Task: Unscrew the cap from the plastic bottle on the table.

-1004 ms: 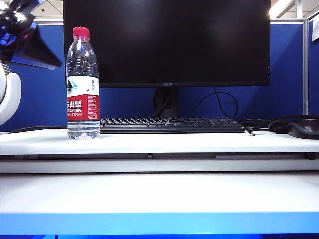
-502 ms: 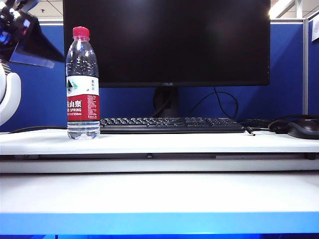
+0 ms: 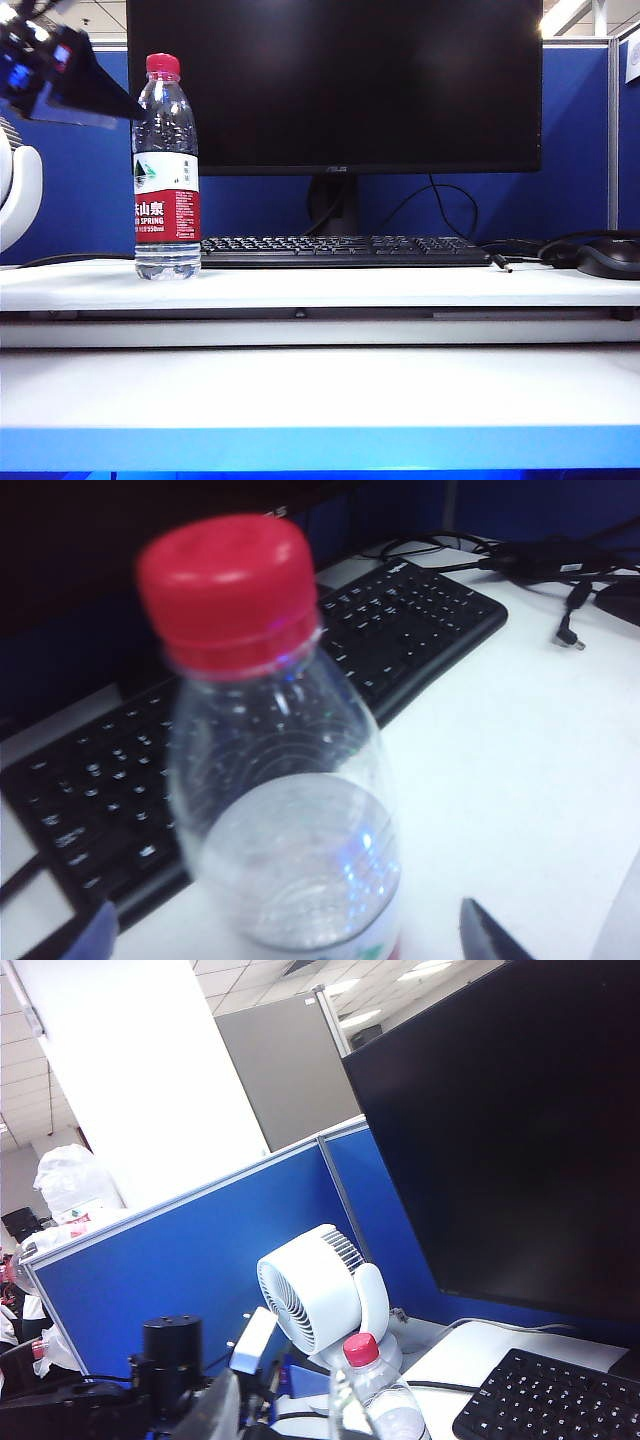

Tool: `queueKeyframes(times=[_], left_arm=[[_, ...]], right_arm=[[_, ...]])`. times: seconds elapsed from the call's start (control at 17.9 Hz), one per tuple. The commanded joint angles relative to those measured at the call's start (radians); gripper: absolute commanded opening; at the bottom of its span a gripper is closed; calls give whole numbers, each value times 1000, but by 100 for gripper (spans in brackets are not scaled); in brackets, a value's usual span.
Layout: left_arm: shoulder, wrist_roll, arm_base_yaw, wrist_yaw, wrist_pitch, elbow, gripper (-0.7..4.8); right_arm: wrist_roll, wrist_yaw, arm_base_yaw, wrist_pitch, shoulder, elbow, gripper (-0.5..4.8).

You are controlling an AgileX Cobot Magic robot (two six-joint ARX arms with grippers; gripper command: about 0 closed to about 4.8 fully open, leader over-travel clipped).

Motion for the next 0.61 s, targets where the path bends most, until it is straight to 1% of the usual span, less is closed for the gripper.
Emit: queueKeyframes(times=[0.06, 0.28, 0.39, 0.5, 0.61], left_arm=[[43, -5, -38, 10, 20, 3, 449], [90, -7, -78, -5, 41, 3, 449], [122, -11, -88, -22, 77, 3, 450], [166, -40, -88, -28, 123, 3, 467], [210, -89, -87, -27, 182, 3, 468]], right_arm=[[-7, 3, 0, 10, -2, 5, 122], [-7, 3, 0, 10, -2, 5, 122], [-7, 3, 0, 6, -2, 5, 122], [-7, 3, 0, 3, -2, 5, 122], [-7, 3, 0, 3, -2, 5, 122]])
